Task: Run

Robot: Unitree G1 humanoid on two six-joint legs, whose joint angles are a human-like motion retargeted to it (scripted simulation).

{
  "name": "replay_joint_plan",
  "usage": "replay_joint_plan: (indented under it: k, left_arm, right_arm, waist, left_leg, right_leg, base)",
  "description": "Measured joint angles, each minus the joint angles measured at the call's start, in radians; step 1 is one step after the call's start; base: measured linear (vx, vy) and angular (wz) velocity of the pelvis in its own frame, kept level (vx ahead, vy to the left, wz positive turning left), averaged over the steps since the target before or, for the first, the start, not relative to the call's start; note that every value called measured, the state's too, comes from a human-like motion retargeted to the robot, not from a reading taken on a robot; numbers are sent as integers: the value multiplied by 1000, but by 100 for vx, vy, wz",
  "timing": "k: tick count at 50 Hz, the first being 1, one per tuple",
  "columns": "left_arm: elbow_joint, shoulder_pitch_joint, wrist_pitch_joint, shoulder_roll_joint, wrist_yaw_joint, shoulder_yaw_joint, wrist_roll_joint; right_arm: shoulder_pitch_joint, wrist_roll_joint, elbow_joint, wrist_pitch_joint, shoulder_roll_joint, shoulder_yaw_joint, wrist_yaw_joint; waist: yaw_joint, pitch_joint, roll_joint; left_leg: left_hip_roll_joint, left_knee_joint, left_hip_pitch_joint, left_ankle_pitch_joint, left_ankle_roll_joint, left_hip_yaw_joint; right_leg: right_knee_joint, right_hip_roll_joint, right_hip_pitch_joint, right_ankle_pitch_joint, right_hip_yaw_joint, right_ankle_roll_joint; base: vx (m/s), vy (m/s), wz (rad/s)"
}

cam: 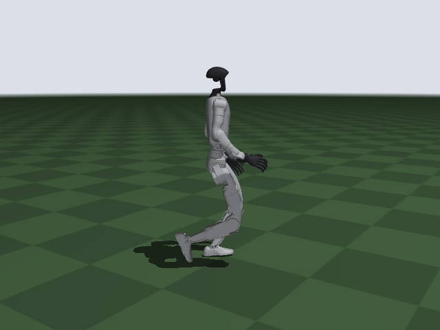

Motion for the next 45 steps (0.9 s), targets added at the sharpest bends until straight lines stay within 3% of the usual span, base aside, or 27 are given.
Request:
replay_joint_plan:
  k: [4, 8, 13, 17, 22, 26, 30, 37, 40, 45]
  left_arm:
    - [-18, -145, 5, 16, 53, -8, 14]
    - [-72, -228, -8, 9, 62, -8, -4]
    - [-149, -258, -52, 13, 49, -31, -13]
    - [-174, -233, -58, 8, 36, -44, -12]
    - [-100, -152, -11, -25, 20, -41, -10]
    - [32, -109, 41, -55, -20, -28, 1]
    - [109, -35, 49, -61, -76, -25, 14]
    - [102, 59, 19, -32, -135, -19, -15]
    - [71, 56, 13, -19, -113, -18, -23]
    - [13, -13, 7, 11, -33, -32, 6]
  right_arm:
    - [-2, 3, 103, 8, 34, 15, 0]
    - [26, 35, 142, 3, 24, 26, 18]
    - [67, 60, 129, 2, -3, 12, 21]
    - [83, 68, 102, -2, -21, 4, -2]
    - [34, 58, 67, 10, -55, 4, -22]
    - [-62, 33, 38, 28, -90, 3, -33]
    - [-113, 25, -10, 20, -99, -12, -52]
    - [-105, 37, -46, -9, -80, -26, -37]
    - [-82, 30, -21, -9, -54, -10, -22]
    - [-22, 22, 50, 10, -3, 30, -2]
  waist:
    - [-25, 18, 5]
    - [-63, 13, 46]
    - [-80, -14, 110]
    - [-56, -28, 163]
    - [-5, -4, 199]
    - [36, 25, 204]
    - [66, 30, 179]
    - [67, -21, 92]
    - [39, -38, 45]
    - [-10, -34, 6]
  left_leg:
    - [5, -38, 102, -56, -1, -16]
    - [42, -154, 229, 0, -69, -32]
    - [130, -188, 323, 121, -167, -44]
    - [230, 21, 312, 190, -205, -56]
    - [362, 451, 203, 310, -190, -68]
    - [444, 660, 32, 244, -98, -66]
    - [400, 569, -104, 155, -67, -38]
    - [163, -87, -130, 169, -134, 34]
    - [65, -217, -84, 203, -121, 42]
    - [10, -42, -41, 67, -29, 26]
  right_leg:
    - [104, -65, -151, -112, -24, -92]
    - [-38, -67, -277, -218, -73, -139]
    - [-410, 39, -344, -216, -124, -112]
    - [-551, 154, -325, -199, -133, -123]
    - [-450, 231, -265, -328, -132, -227]
    - [-483, 262, -165, -414, -104, -257]
    - [-584, 253, -31, -419, -58, -216]
    - [-650, 129, 130, -305, -33, -86]
    - [-527, 62, 134, -229, -15, -33]
    - [-123, 7, 45, -10, -13, 0]
  base:
    - [-1, 1, 2]
    - [0, 0, 0]
    - [0, -2, -2]
    - [-1, -4, -8]
    - [-1, -2, 3]
    - [-1, -3, 7]
    - [0, 0, 0]
    - [1, 1, 7]
    - [0, 2, 36]
    - [-1, -1, 18]
